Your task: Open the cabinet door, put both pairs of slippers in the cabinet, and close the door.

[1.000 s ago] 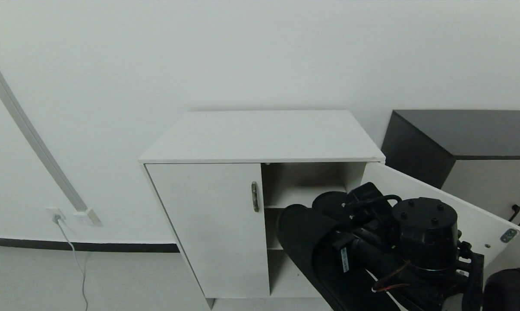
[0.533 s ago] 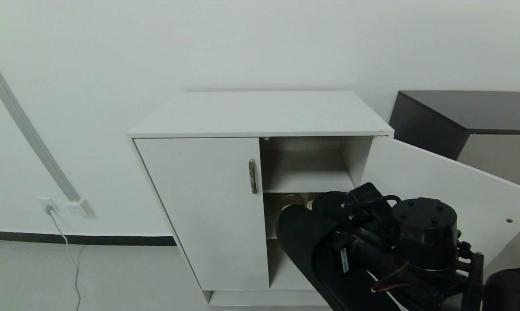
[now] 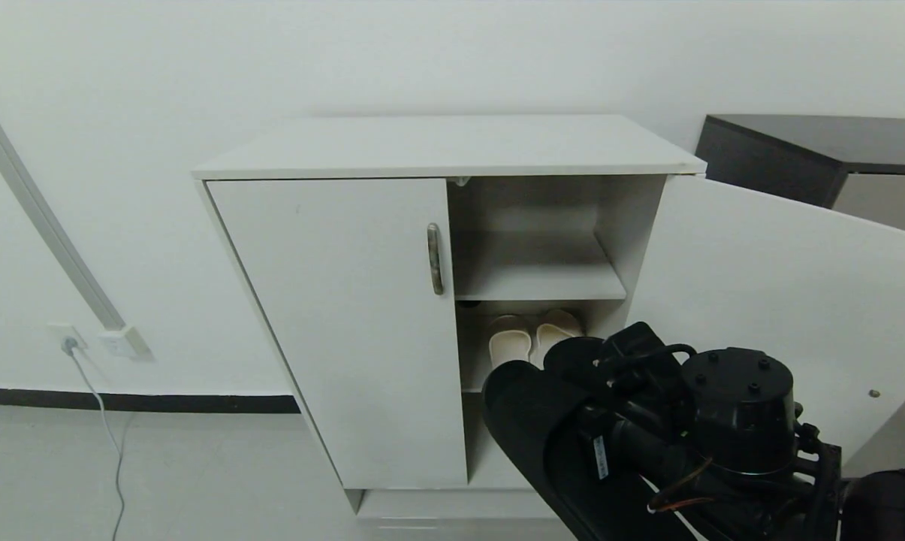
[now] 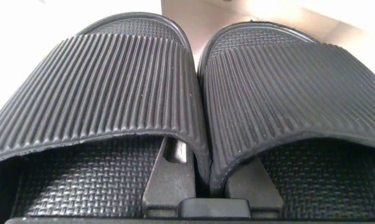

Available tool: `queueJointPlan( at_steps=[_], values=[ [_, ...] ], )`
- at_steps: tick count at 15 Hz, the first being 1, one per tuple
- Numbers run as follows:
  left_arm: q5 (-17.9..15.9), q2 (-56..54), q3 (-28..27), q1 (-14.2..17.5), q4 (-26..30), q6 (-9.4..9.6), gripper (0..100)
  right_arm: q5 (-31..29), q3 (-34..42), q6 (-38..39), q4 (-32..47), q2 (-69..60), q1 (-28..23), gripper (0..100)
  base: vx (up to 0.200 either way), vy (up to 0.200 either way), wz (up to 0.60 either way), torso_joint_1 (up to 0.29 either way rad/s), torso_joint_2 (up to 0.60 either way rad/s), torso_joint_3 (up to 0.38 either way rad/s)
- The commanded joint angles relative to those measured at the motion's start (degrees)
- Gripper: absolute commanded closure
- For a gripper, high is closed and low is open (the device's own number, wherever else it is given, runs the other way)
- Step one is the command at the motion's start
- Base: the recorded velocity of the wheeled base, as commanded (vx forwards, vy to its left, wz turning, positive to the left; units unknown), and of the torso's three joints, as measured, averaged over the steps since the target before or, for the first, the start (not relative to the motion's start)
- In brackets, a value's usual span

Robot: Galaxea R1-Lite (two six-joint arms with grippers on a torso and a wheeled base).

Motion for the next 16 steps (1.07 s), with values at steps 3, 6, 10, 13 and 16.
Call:
queueJointPlan(
  at_steps=[3,6,10,13,16],
  values=[
    [0.0,0.1,0.0,-0.1,0.0,-0.02,100,0.0,0.4,0.0,0.0,0.2,0.0,100,0.000,0.000,0.00,-0.061,0.45,0.369],
    [0.0,0.0,0.0,0.0,0.0,-0.02,100,0.0,1.1,0.0,-1.3,0.8,0.4,100,0.000,0.000,0.00,-0.033,0.43,0.406],
    [0.0,0.0,0.0,-0.1,0.0,-0.02,100,0.3,2.2,-0.1,-4.7,2.3,0.4,100,0.000,0.000,0.00,0.000,0.15,0.140],
    [0.0,0.0,-0.1,-0.1,0.0,-0.02,100,0.1,2.2,-0.3,-6.0,2.3,0.4,100,0.000,0.000,0.00,0.000,0.00,0.000],
    [0.0,0.0,0.0,0.0,0.0,-0.02,100,0.4,2.6,-1.0,-6.2,2.4,0.4,100,0.000,0.000,-0.20,0.001,0.00,0.001]
  ],
)
